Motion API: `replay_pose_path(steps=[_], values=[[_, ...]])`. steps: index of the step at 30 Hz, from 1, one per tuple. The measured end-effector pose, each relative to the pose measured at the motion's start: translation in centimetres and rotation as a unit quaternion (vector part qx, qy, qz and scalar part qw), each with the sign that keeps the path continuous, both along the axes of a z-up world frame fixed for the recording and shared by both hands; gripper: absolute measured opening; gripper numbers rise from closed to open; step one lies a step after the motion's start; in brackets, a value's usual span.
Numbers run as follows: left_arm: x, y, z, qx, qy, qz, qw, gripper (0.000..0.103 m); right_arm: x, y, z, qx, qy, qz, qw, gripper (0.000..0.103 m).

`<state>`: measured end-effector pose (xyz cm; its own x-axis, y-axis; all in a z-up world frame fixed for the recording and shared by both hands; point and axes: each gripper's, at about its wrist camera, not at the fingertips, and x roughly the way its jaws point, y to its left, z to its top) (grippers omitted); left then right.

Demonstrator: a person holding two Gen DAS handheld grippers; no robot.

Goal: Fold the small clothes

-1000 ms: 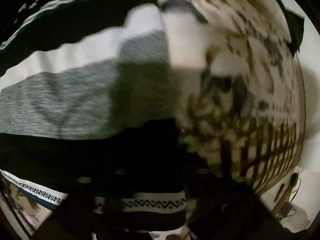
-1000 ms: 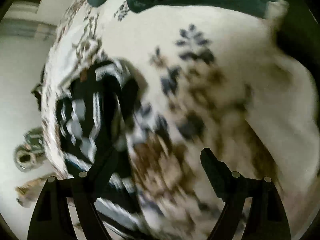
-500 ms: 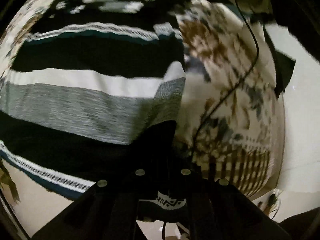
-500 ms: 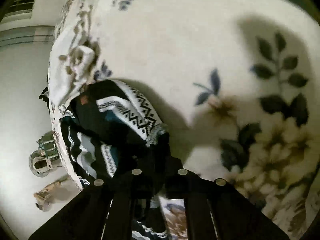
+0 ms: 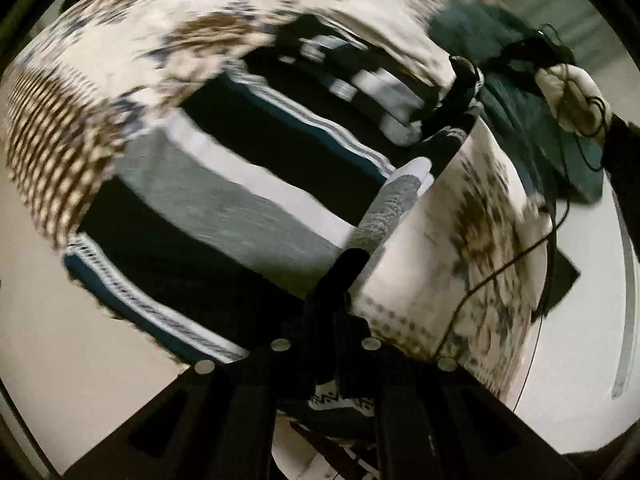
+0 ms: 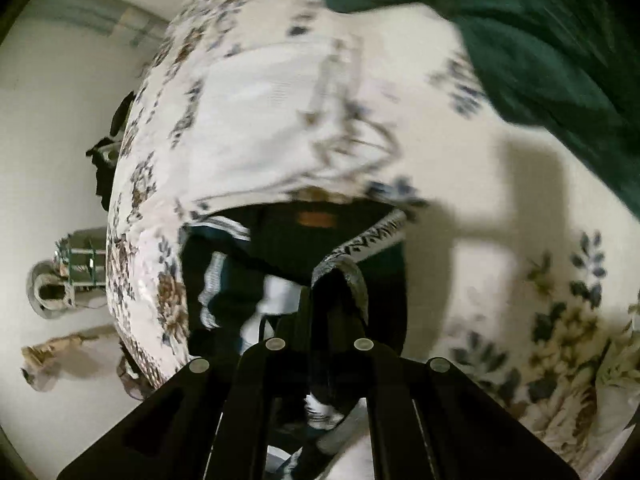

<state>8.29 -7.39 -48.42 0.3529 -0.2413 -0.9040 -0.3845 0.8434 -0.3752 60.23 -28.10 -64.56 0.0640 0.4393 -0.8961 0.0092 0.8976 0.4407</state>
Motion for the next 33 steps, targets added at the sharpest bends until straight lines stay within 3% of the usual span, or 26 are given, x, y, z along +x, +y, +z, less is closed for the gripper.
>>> replay_pose_path(steps=[4,8,12,18,21,23,24,25,26,28,33], values=[[-1.4,6.5,-0.9,-0.024,0.003,0.052,0.9984,0.004,1.3,8.0,1.8,-0.023,-0.014,0.024,0.999,0.005],[-2.2,11.8,-2.2,-0.044,0.011,0.081,0.9957,0.004,3.0,17.3,1.8,-0.057,-0.021,0.051,0.997,0.005],[-2.4,17.0,-4.1,-0.055,0.017,0.088,0.9945,0.004,4.6,27.1,-0.5,-0.110,-0.024,0.080,0.990,0.004],[-2.5,22.0,-7.5,-0.069,0.039,0.088,0.9930,0.004,5.9,36.7,-5.9,-0.175,-0.010,0.100,0.979,0.004],[-2.5,23.9,-10.7,-0.106,0.075,0.083,0.9880,0.007,6.4,39.0,-9.0,-0.188,0.022,0.104,0.976,0.005],[-2.9,25.1,-11.8,-0.124,0.091,0.094,0.9835,0.011,6.3,39.1,-9.9,-0.173,0.040,0.094,0.980,0.014],[-3.3,25.9,-12.0,-0.130,0.098,0.101,0.9815,0.016,5.9,39.0,-9.7,-0.157,0.045,0.092,0.982,0.031],[-3.8,26.9,-12.0,-0.135,0.100,0.107,0.9799,0.027,5.5,38.7,-9.2,-0.140,0.045,0.089,0.985,0.046],[-4.2,27.6,-11.8,-0.139,0.093,0.109,0.9798,0.045,4.4,38.1,-8.2,-0.123,0.041,0.086,0.988,0.054],[-4.8,28.7,-11.0,-0.136,0.084,0.112,0.9808,0.063,1.6,36.9,-6.1,-0.110,0.028,0.100,0.989,0.055],[-3.7,28.9,-10.9,-0.140,0.086,0.077,0.9835,0.063,-9.9,30.8,-4.1,-0.120,0.037,0.126,0.984,0.055]])
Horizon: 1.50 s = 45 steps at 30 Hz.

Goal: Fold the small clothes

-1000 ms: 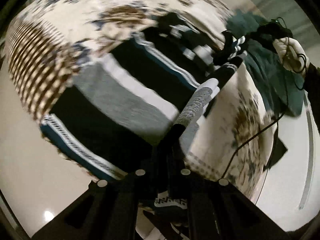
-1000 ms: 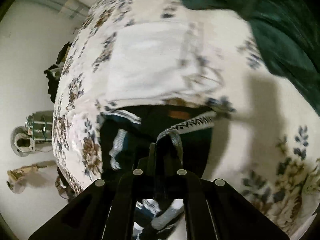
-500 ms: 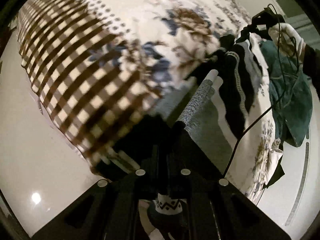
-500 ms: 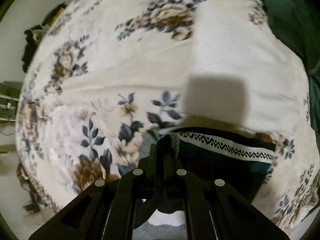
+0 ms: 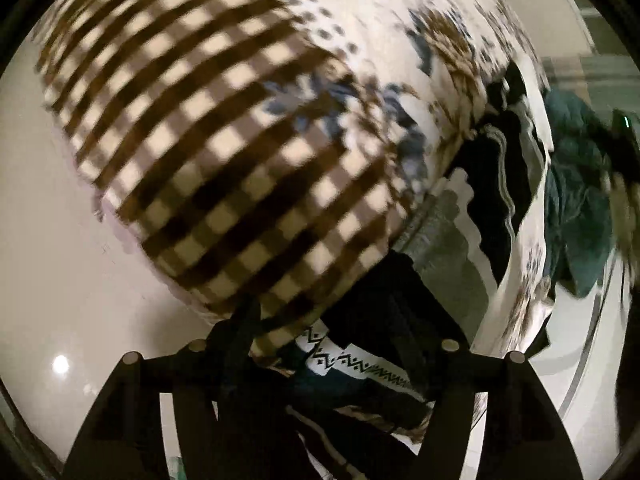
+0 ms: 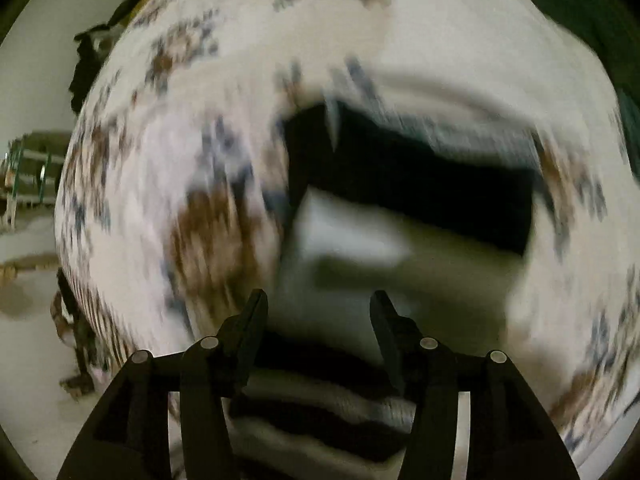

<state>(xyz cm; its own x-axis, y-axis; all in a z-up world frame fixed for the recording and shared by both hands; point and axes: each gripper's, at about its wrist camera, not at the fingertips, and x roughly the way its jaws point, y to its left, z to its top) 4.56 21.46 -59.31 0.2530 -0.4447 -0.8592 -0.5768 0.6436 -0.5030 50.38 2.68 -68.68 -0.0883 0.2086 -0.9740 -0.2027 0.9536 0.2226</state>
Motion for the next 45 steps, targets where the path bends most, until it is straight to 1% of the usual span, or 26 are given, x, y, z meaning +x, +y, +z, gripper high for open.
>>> replay_pose_path(steps=[4,8,9,10,11,12,13,17,19,21,22,23,24,25,28,31,33,36,37,39,40,41,42,43,44,45], values=[[2.4,-3.1,-1.4,0.008,0.014,-0.065,0.9978,0.063,-12.9,-6.1,-3.3,-0.021,0.071,-0.016,0.997,0.055],[2.8,-6.2,-2.7,0.032,0.039,-0.107,0.9930,0.061,-26.1,-11.1,-9.5,0.012,0.201,-0.096,0.975,0.055],[2.6,-6.9,-2.9,0.041,0.041,-0.117,0.9914,0.058,-29.0,-11.8,-10.8,0.022,0.223,-0.113,0.968,0.055],[2.4,-7.4,-2.8,0.053,0.039,-0.127,0.9897,0.044,-30.9,-12.2,-11.7,0.035,0.235,-0.129,0.963,0.055],[2.4,-7.7,-2.8,0.061,0.039,-0.136,0.9881,0.025,-33.0,-12.4,-12.6,0.054,0.246,-0.144,0.957,0.054],[2.2,-7.9,-2.7,0.075,0.042,-0.148,0.9852,0.015,-34.7,-12.5,-13.2,0.070,0.247,-0.156,0.954,0.045],[2.2,-8.0,-2.7,0.080,0.045,-0.152,0.9841,0.012,-35.9,-12.5,-13.5,0.082,0.240,-0.166,0.953,0.008],[2.0,-7.7,-2.8,0.088,0.085,-0.168,0.9782,0.012,-39.7,-12.5,-14.3,0.057,0.223,-0.152,0.961,0.007],[3.1,-7.5,-0.8,0.082,0.093,-0.181,0.9757,0.014,-39.9,-12.8,-14.1,0.059,0.223,-0.152,0.961,0.007],[4.7,-7.4,2.7,0.093,0.064,-0.194,0.9744,0.017,-38.4,-13.7,-12.6,0.086,0.221,-0.145,0.961,0.012],[6.1,-7.4,4.9,0.095,0.035,-0.198,0.9750,0.029,-37.6,-14.4,-11.8,0.096,0.216,-0.146,0.960,0.025],[7.4,-7.3,6.4,0.096,0.013,-0.197,0.9756,0.055,-36.3,-15.4,-10.3,0.106,0.199,-0.151,0.962,0.047],[9.7,-7.1,8.3,0.097,-0.018,-0.190,0.9768,0.070,-34.7,-16.6,-8.9,0.113,0.174,-0.159,0.965,0.056],[11.9,-6.8,9.3,0.090,-0.045,-0.179,0.9787,0.078,-33.1,-17.9,-7.7,0.119,0.153,-0.169,0.966,0.062],[19.8,-6.4,9.9,0.066,-0.097,-0.160,0.9802,0.078,-27.1,-21.2,-5.0,0.131,0.100,-0.207,0.964,0.062],[30.2,-7.1,8.3,0.046,-0.145,-0.150,0.9770,0.078,-19.6,-23.5,-3.5,0.119,0.044,-0.235,0.964,0.062],[36.7,-7.9,6.4,0.035,-0.143,-0.150,0.9776,0.078,-14.4,-24.4,-2.8,0.107,0.004,-0.245,0.963,0.062],[44.5,-8.5,2.9,0.016,-0.132,-0.154,0.9790,0.078,-6.1,-25.7,-2.7,0.121,-0.032,-0.270,0.955,0.062],[46.0,-9.0,1.9,0.015,-0.130,-0.160,0.9784,0.078,-3.1,-25.3,-2.8,0.126,-0.043,-0.277,0.952,0.062],[48.6,-9.5,0.3,0.029,-0.127,-0.172,0.9765,0.069,2.4,-24.9,-3.2,0.133,-0.059,-0.284,0.948,0.062],[49.7,-9.6,-0.2,0.030,-0.143,-0.176,0.9734,0.024,4.4,-24.6,-3.8,0.135,-0.059,-0.284,0.948,0.062],[49.8,-9.7,-0.6,0.034,-0.140,-0.183,0.9725,0.014,6.1,-23.5,-4.5,0.136,-0.060,-0.283,0.947,0.062],[50.0,-9.3,-1.3,0.029,-0.142,-0.180,0.9730,0.013,8.2,-23.0,-5.3,0.137,-0.056,-0.276,0.950,0.061],[50.0,-8.8,-1.8,0.027,-0.141,-0.175,0.9741,0.013,9.8,-22.4,-6.7,0.131,-0.047,-0.271,0.952,0.042],[49.9,-8.4,-2.3,0.026,-0.138,-0.174,0.9748,0.013,11.2,-22.7,-7.8,0.117,-0.044,-0.280,0.952,0.013],[49.8,-7.8,-3.4,0.014,-0.129,-0.174,0.9761,0.013,12.4,-23.5,-8.9,0.102,-0.041,-0.297,0.948,0.012]])
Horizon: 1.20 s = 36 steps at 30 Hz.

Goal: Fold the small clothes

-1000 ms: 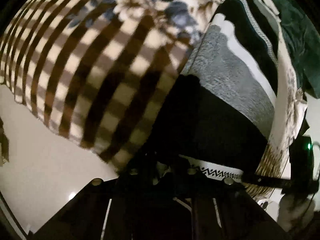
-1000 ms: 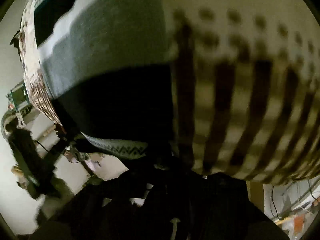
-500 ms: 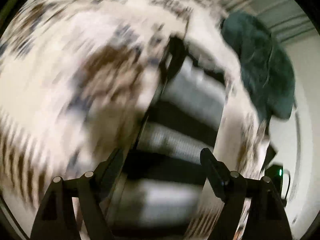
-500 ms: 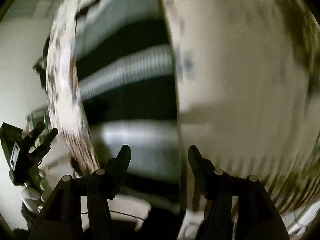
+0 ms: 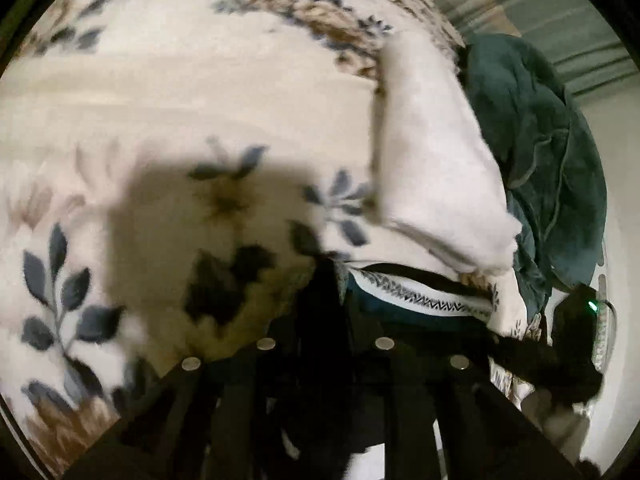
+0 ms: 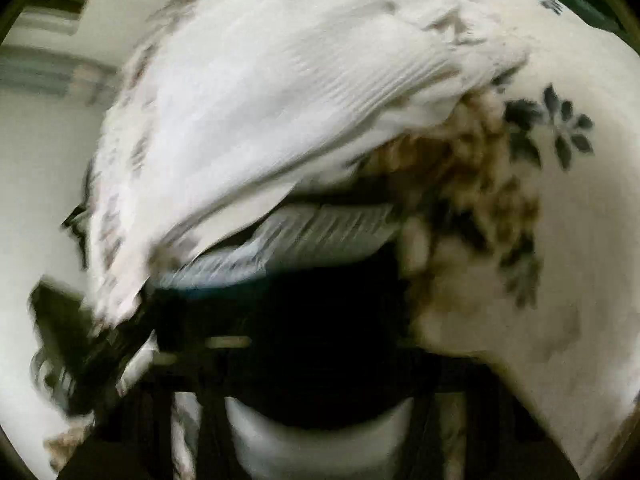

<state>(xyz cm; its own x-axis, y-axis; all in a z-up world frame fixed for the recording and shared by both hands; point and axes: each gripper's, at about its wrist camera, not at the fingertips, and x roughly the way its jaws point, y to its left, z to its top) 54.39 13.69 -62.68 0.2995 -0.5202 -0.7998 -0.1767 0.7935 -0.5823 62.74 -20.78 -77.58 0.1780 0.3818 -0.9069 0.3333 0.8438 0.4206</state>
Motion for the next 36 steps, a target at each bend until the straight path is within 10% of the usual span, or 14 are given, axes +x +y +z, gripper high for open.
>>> replay_pose_path(steps=[6,10,13,18,20,25,32,36], values=[[0.6,0.7,-1.0,-0.037,0.020,-0.010,0.9991,0.020,0.6,-2.7,-2.7,0.008,0.037,-0.057,0.998,0.018],[-0.6,1.1,3.5,-0.021,-0.024,-0.001,0.9995,0.061,-1.6,-2.7,2.9,-0.026,-0.013,-0.037,0.999,0.047],[-2.2,-0.5,6.0,-0.022,-0.064,-0.028,0.9973,0.063,-4.6,-0.8,6.3,-0.019,-0.055,0.007,0.998,0.048],[-1.9,-3.1,1.3,0.061,-0.015,-0.063,0.9961,0.063,-7.2,2.8,2.5,-0.037,-0.013,0.082,0.996,0.042],[-1.7,-2.3,-0.9,0.041,0.007,-0.058,0.9975,0.065,-7.1,2.0,0.8,-0.053,-0.003,0.070,0.996,0.041],[-3.6,-1.9,4.2,0.008,-0.033,-0.039,0.9987,0.063,-6.8,1.3,4.7,-0.060,-0.025,0.055,0.996,0.040],[-5.7,-5.9,1.0,0.098,0.006,-0.102,0.9899,0.066,-9.8,1.6,2.7,-0.120,0.021,0.087,0.989,0.041],[-6.0,-5.3,0.2,0.088,0.002,-0.093,0.9918,0.066,-8.0,1.4,2.4,-0.126,0.034,0.076,0.989,0.043]])
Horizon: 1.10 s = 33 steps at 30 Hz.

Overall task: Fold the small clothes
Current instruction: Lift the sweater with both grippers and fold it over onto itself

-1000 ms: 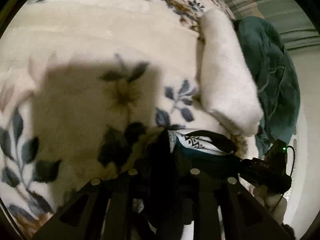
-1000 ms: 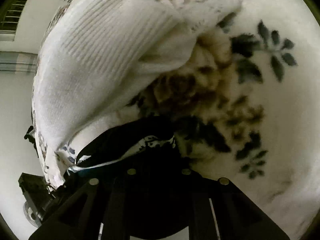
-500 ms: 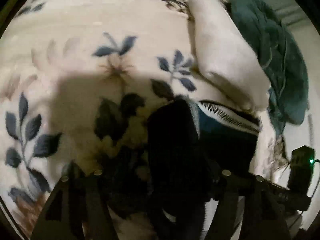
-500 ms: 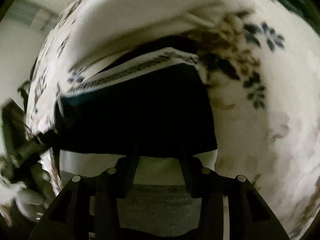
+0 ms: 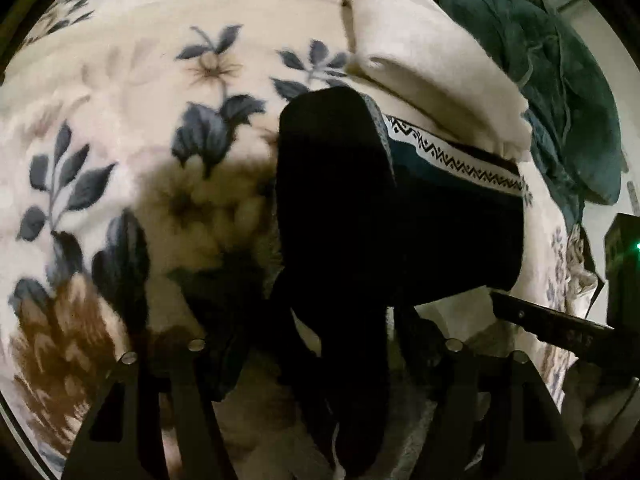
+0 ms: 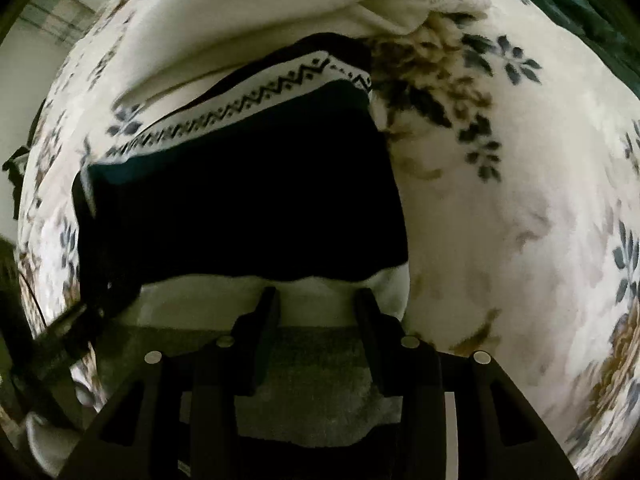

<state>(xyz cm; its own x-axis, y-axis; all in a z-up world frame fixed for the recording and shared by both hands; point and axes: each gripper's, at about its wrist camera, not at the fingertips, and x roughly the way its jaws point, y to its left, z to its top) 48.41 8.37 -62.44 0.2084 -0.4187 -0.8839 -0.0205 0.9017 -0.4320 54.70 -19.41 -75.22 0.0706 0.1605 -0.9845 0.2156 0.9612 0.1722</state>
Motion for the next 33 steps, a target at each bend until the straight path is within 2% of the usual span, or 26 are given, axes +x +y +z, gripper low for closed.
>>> replay_pose_path(steps=[1,4,5,8,11,13,18,20,24,27,33], values=[[-0.1,0.0,0.5,0.000,-0.001,0.002,1.0000,0.066,0.7,1.6,-0.4,0.002,0.002,-0.003,1.000,0.044],[-1.5,0.6,2.1,-0.007,0.001,0.004,1.0000,0.064,0.7,1.9,1.0,0.019,-0.005,-0.009,1.000,0.045],[-2.4,1.2,2.8,-0.017,0.001,0.004,0.9998,0.064,-0.2,1.6,2.0,0.029,-0.011,-0.010,0.999,0.051],[-5.8,2.5,4.3,-0.041,0.004,0.006,0.9991,0.065,-3.9,0.5,4.1,0.060,-0.010,-0.018,0.998,0.057],[-10.6,4.4,5.2,-0.074,0.033,0.024,0.9965,0.067,-10.2,0.0,5.3,0.099,0.014,-0.016,0.995,0.063],[-15.2,5.7,5.5,-0.092,0.060,0.038,0.9932,0.068,-14.5,0.3,5.4,0.111,0.033,-0.011,0.993,0.063],[-25.6,7.6,4.5,-0.085,0.121,0.071,0.9864,0.068,-26.0,0.3,2.8,0.135,0.105,-0.023,0.985,0.063],[-29.0,7.5,3.4,-0.071,0.145,0.078,0.9839,0.068,-29.9,0.3,1.5,0.152,0.127,-0.034,0.980,0.063],[-34.2,7.3,0.6,-0.068,0.190,0.077,0.9764,0.068,-36.9,0.8,-1.9,0.166,0.159,-0.053,0.972,0.063],[-36.2,6.8,-0.6,-0.070,0.198,0.060,0.9759,0.068,-40.1,1.5,-4.1,0.200,0.169,-0.074,0.962,0.063],[-37.3,5.3,-1.3,-0.076,0.182,0.031,0.9798,0.071,-41.9,3.9,-7.4,0.257,0.165,-0.102,0.947,0.063]])
